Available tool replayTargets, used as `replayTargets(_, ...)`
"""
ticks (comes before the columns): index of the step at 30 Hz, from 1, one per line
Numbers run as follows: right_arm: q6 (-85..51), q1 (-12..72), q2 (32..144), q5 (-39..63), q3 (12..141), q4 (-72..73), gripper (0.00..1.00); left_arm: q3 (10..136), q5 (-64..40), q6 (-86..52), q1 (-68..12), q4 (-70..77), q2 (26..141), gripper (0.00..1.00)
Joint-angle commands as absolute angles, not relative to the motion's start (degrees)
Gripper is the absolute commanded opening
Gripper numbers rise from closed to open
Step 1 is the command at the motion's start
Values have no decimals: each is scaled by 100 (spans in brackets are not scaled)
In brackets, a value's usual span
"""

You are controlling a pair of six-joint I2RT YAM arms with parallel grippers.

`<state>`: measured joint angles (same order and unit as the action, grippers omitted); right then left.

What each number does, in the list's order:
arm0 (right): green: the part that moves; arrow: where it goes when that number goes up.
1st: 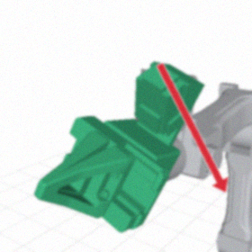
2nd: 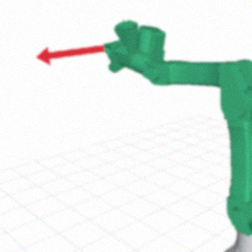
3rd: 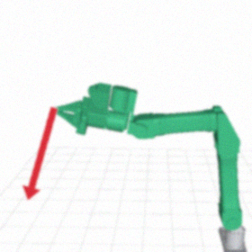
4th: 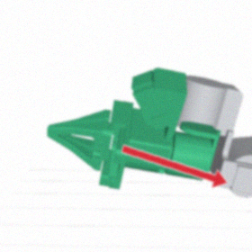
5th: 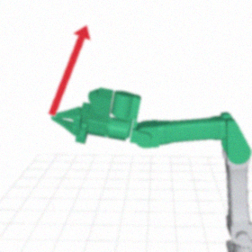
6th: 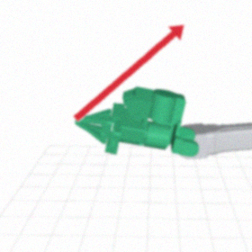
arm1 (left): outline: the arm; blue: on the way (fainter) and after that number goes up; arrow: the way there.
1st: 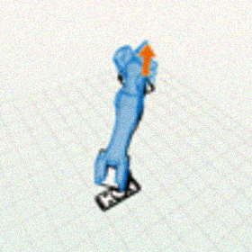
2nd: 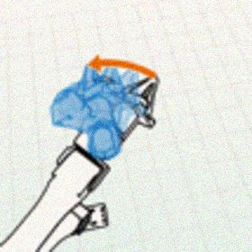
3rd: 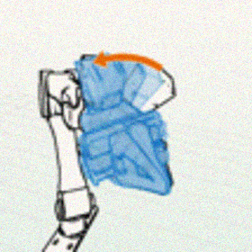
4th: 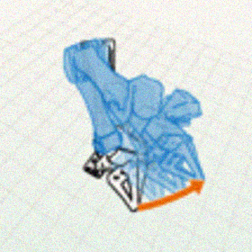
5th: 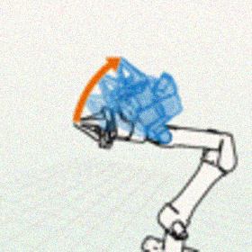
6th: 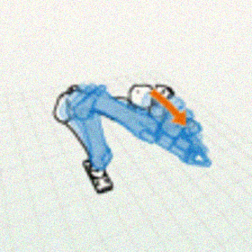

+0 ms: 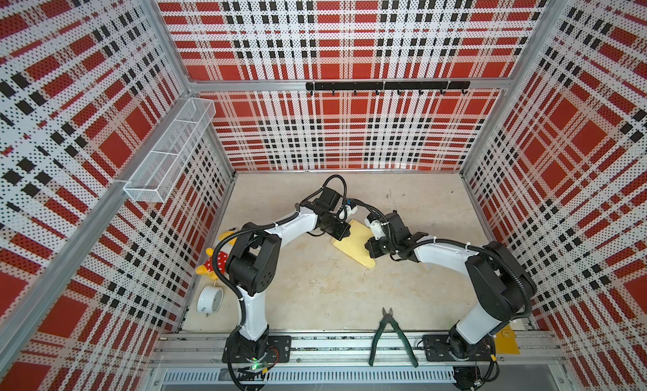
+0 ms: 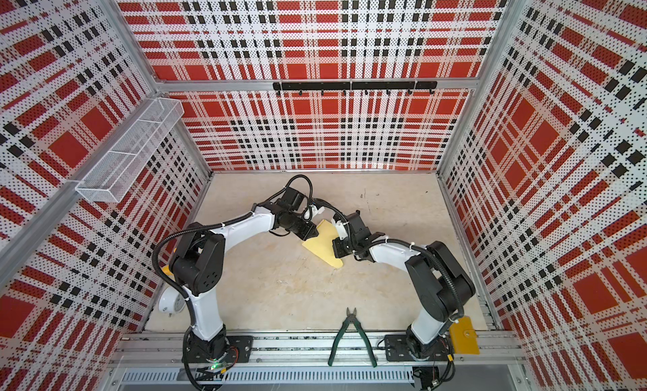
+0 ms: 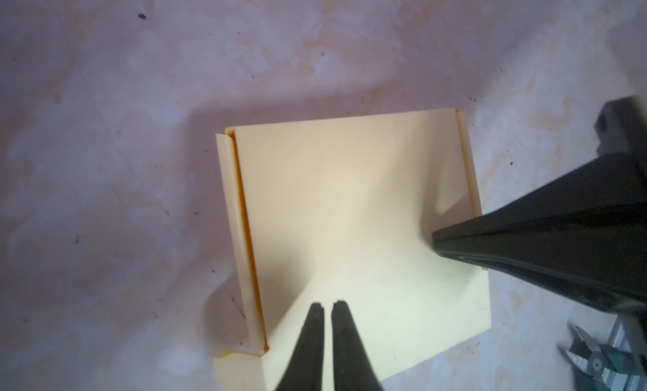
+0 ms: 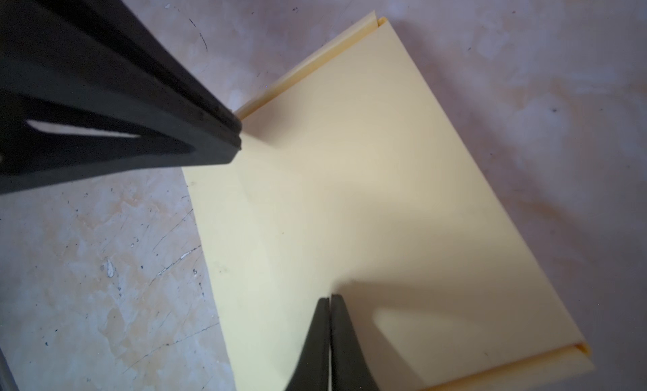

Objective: Assemble paper box
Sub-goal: Close the paper box at the center of the table.

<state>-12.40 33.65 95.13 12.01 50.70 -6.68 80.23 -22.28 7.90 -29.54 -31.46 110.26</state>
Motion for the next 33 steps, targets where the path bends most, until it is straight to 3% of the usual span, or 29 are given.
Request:
replayTargets(1,-937,3343,9606,1145,5126,-1155,7,8346,-1995,906,-2823,-3399,11172,14)
replayTargets(14,-712,3279,9259,1213,4991,-1257,8,8238,-1998,985,-2843,-3459,11708,18)
replayTargets(29,-782,3079,9235,1169,5010,-1266,8,7611,-2122,666,-3071,-3104,10992,22)
replayTargets(33,-787,3076,9444,1171,4885,-1199,7,7638,-2168,448,-3207,-3069,10643,32)
